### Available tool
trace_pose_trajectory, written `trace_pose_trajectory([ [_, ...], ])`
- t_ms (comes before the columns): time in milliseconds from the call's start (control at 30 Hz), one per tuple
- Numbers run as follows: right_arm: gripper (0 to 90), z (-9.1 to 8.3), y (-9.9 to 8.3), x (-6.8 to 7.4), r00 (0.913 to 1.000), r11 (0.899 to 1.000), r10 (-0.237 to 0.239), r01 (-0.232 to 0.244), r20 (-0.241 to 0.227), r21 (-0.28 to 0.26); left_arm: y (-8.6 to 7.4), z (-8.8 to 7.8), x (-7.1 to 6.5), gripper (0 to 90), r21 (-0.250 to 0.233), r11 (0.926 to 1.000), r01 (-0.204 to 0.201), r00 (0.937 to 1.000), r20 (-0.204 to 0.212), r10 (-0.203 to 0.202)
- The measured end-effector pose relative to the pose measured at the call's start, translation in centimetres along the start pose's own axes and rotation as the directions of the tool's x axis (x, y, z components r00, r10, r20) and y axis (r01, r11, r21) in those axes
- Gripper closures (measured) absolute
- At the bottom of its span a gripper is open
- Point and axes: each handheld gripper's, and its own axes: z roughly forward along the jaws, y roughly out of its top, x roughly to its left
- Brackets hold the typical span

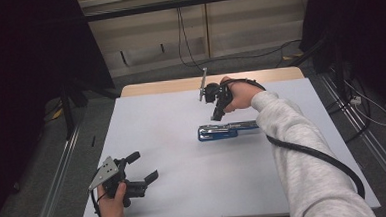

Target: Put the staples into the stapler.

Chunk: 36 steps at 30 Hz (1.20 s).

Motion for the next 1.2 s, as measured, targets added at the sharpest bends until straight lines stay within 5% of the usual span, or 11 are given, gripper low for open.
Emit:
trace_pose_trajectory([
  [1200,78.4,0.4,2.3,-0.1,1.0000,1.000,0.004,-0.004,0.002,-0.018,0.0,0.1,0.1,1.8,0.007,1.0000,0.002,1.0000,-0.006,-0.002],
])
